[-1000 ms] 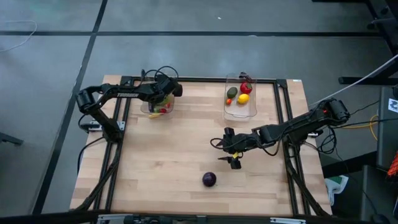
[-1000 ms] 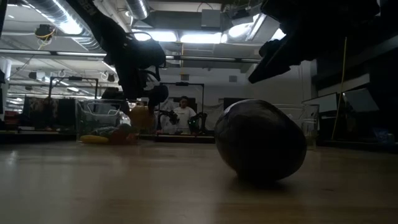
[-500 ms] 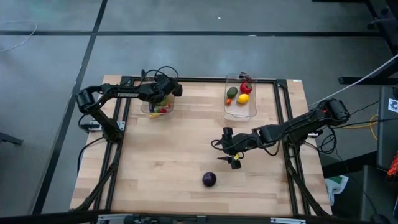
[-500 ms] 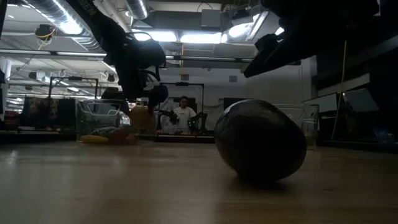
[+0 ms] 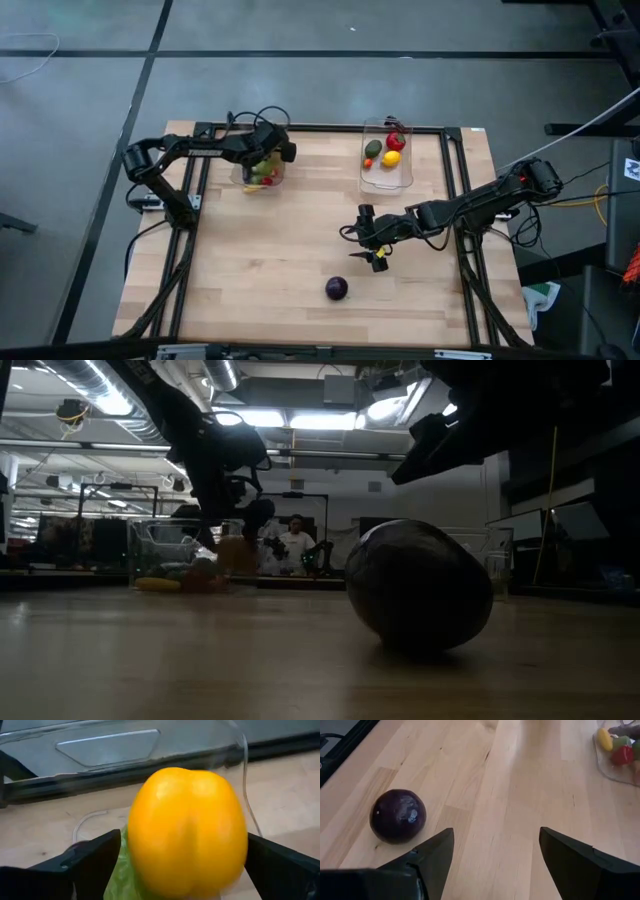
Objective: Sort produce into baskets
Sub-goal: Put the yellow bell pepper into the left transparent bin, then put the violet plum into the left transparent bin
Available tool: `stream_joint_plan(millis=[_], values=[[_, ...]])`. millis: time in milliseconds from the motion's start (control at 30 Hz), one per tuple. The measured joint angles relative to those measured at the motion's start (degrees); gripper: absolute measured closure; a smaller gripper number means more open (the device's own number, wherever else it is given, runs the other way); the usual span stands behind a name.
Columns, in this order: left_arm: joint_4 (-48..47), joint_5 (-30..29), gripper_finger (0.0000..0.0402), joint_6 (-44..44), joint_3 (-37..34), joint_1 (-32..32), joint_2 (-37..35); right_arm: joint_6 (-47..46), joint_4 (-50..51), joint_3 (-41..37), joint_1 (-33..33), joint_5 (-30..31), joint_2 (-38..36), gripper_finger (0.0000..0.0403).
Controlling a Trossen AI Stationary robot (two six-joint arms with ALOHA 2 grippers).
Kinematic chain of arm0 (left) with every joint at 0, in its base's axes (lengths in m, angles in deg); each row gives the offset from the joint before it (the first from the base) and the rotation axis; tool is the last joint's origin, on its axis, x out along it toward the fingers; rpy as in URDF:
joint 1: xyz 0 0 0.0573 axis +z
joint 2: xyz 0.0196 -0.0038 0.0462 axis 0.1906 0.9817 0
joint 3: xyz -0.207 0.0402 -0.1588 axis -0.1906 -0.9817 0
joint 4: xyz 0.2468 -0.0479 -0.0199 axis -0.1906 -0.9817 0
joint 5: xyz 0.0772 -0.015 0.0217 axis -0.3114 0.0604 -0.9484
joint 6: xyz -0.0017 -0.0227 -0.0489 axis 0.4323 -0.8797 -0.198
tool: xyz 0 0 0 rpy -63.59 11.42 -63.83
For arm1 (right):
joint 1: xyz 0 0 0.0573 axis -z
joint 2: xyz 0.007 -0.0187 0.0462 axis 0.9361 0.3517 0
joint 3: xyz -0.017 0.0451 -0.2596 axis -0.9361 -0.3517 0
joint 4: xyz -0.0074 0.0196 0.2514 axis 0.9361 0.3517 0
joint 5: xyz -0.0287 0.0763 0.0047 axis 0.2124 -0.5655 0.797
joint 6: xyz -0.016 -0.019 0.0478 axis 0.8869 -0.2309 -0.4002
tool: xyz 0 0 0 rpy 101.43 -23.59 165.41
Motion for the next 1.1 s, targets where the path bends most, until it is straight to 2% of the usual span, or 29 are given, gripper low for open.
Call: stream_joint_plan(millis=[200, 800, 1100], values=[[-0.6, -0.8, 0.0021, -2.2, 0.0, 0.4, 0.0, 0.0, 0.2, 0.0, 0.0, 0.0, 0.0, 0.0111], [-0.3, -0.9, 0.0019, -1.1, 0.0, -0.6, 0.0, 0.0, 0.3, 0.0, 0.0, 0.0, 0.0, 0.0111], [-0.4, -0.3, 0.0023, 6.9, 0.0, -1.3, -1.7, 0.0, 0.2, 0.0, 0.0, 0.0, 0.0, 0.0111]])
